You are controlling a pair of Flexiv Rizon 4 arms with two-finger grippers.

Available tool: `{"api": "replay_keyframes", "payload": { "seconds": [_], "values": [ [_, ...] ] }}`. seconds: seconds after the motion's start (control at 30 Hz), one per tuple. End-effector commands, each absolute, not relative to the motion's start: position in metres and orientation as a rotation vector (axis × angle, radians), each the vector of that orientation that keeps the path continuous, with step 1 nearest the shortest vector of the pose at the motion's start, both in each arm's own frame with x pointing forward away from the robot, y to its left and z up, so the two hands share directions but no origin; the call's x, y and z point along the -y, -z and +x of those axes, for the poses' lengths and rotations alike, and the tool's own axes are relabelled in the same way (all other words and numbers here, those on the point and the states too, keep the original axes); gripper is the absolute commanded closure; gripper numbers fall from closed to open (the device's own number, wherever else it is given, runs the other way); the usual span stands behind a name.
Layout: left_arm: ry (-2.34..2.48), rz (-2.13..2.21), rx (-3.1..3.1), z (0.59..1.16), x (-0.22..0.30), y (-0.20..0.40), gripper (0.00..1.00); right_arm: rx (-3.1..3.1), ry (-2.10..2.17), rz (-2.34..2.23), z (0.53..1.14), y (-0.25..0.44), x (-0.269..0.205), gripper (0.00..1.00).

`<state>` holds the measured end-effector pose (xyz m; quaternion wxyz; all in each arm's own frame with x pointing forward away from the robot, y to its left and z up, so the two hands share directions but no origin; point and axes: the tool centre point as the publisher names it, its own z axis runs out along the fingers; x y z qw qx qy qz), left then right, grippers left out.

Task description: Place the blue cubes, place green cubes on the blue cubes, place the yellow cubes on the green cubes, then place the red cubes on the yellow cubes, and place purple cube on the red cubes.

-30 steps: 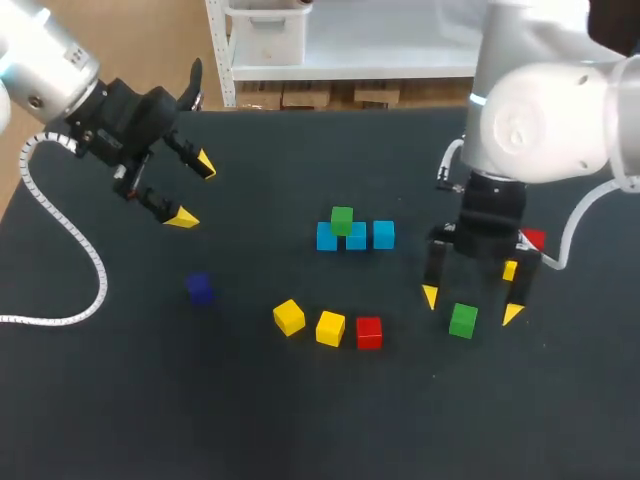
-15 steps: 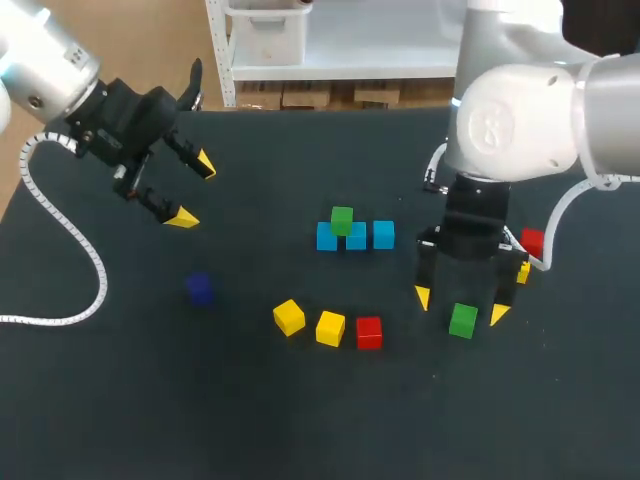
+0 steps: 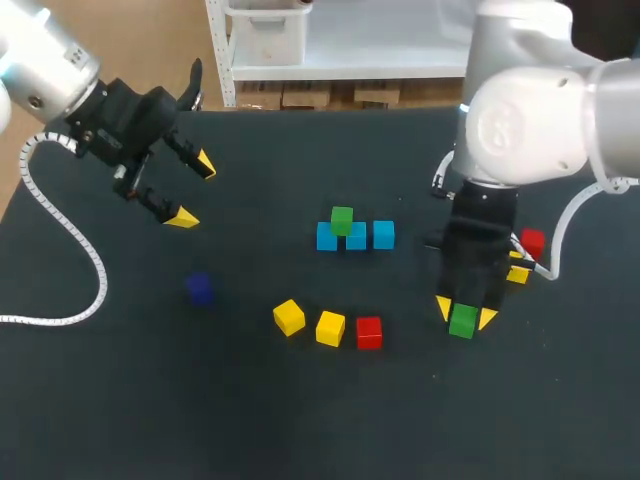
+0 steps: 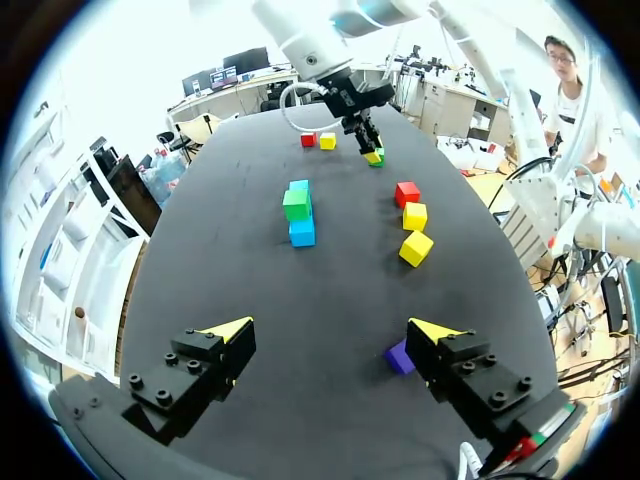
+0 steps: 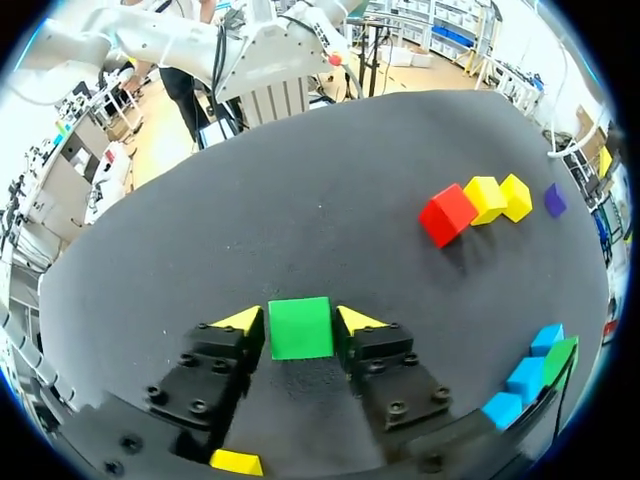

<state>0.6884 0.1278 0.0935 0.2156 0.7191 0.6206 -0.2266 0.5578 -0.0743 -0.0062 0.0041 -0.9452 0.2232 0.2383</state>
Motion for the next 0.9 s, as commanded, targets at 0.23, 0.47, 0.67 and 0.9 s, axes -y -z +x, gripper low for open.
{"api": "replay_keyframes", "payload": {
  "seconds": [0.23, 0.47, 0.67, 0.9],
  "values": [
    [0.631, 1.995, -1.715, 0.69, -0.129, -0.093, 0.0, -0.73, -0.767, -2.951, 0.556, 0.006, 0.078, 1.0],
    [0.631, 1.995, -1.715, 0.69, -0.129, -0.093, 0.0, -0.862, -0.799, -2.934, 0.557, -0.013, 0.072, 1.0],
    [0.631, 1.995, -1.715, 0.69, -0.129, -0.093, 0.0, -1.144, -0.777, -2.77, 0.556, -0.033, 0.065, 1.0],
    [0.631, 1.995, -1.715, 0.69, -0.129, -0.093, 0.0, -1.407, -0.705, -2.578, 0.559, -0.049, 0.048, 1.0]
  ]
}}
